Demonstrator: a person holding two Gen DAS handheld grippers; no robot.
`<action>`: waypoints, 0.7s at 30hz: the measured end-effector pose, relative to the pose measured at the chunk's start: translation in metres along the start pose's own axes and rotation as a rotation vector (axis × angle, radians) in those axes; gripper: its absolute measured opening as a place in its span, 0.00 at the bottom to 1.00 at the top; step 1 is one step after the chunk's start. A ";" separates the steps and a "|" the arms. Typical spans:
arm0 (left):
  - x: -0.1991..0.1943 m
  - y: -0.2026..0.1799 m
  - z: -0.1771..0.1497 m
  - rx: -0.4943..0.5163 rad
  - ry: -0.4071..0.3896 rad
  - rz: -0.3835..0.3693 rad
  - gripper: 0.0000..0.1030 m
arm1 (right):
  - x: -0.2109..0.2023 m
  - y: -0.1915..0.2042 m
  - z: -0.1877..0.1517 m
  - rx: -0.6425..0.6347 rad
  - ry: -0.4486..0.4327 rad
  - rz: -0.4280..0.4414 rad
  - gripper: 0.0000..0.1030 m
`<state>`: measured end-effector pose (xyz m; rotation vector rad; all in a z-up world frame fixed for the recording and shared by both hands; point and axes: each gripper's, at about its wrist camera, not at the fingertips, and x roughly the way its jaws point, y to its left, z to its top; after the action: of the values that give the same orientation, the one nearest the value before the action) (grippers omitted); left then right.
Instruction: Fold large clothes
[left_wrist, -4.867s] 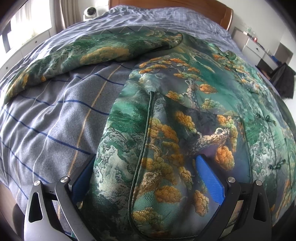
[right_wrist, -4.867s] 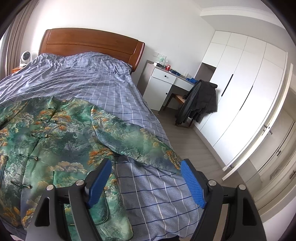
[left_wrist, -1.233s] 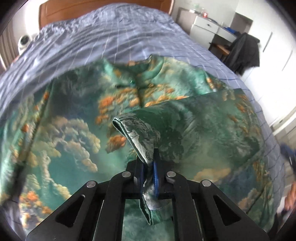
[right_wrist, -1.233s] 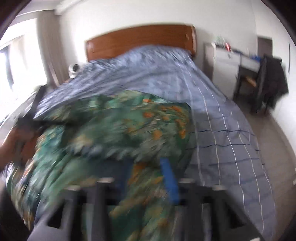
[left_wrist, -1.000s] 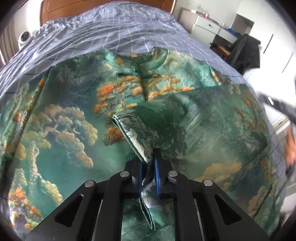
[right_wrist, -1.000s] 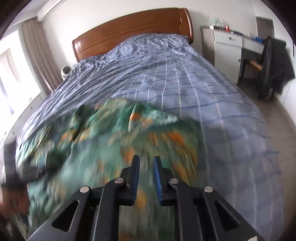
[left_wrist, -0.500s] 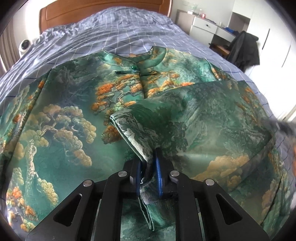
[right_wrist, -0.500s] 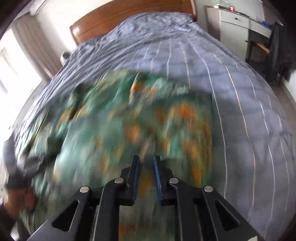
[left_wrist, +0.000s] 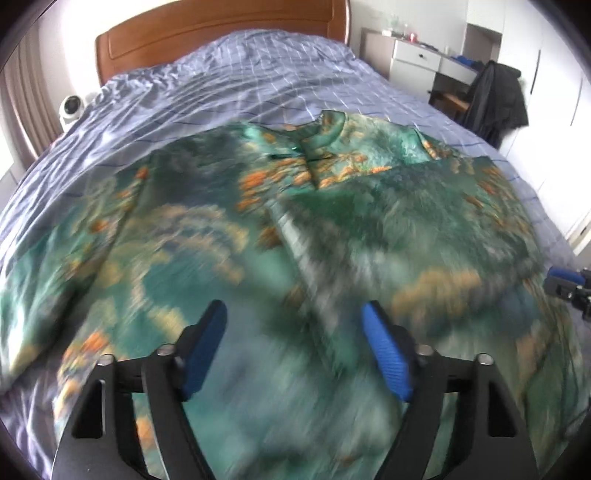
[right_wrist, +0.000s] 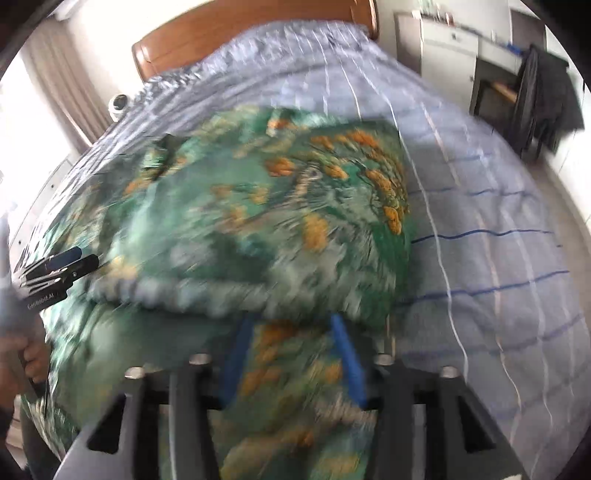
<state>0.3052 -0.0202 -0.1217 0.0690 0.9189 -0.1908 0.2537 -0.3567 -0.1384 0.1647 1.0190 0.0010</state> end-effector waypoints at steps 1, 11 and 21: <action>-0.009 0.008 -0.010 0.000 0.003 0.008 0.81 | -0.012 0.006 -0.008 -0.014 -0.021 -0.005 0.48; -0.073 0.178 -0.090 -0.275 0.038 0.206 0.88 | -0.081 0.070 -0.086 -0.094 -0.158 -0.002 0.51; -0.081 0.363 -0.148 -1.001 -0.080 0.191 0.91 | -0.105 0.151 -0.127 -0.288 -0.182 0.044 0.51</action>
<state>0.2117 0.3679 -0.1550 -0.7695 0.8371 0.4516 0.1019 -0.1983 -0.0935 -0.0751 0.8232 0.1697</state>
